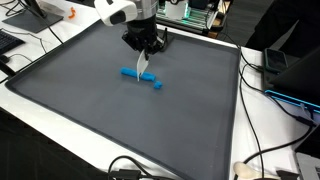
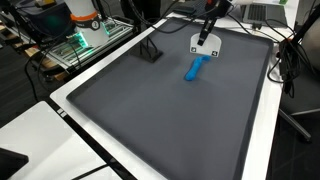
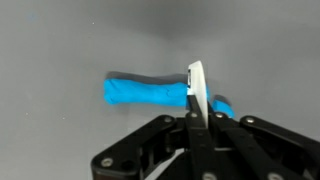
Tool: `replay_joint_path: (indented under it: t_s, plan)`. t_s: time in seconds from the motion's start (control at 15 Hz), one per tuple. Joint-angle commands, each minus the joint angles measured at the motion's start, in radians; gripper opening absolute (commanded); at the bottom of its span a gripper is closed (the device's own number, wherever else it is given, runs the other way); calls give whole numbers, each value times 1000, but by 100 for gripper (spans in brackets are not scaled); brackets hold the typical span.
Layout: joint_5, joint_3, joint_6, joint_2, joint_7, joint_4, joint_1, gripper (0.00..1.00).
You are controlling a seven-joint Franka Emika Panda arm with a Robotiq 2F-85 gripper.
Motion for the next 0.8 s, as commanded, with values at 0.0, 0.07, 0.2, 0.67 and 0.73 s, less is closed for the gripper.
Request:
replay_joint_path:
  t_s: [0.0,0.07,0.2,0.67,0.73]
  plan:
    - [6,2,-1,24,-38,2,-12,1]
    - [8,4,-5,31,-46,6,-14,1]
    - [13,7,-10,43,-56,9,-15,1]
    - [16,13,-13,68,-79,22,-13,1]
    - [16,13,-14,71,-80,24,-13,1]
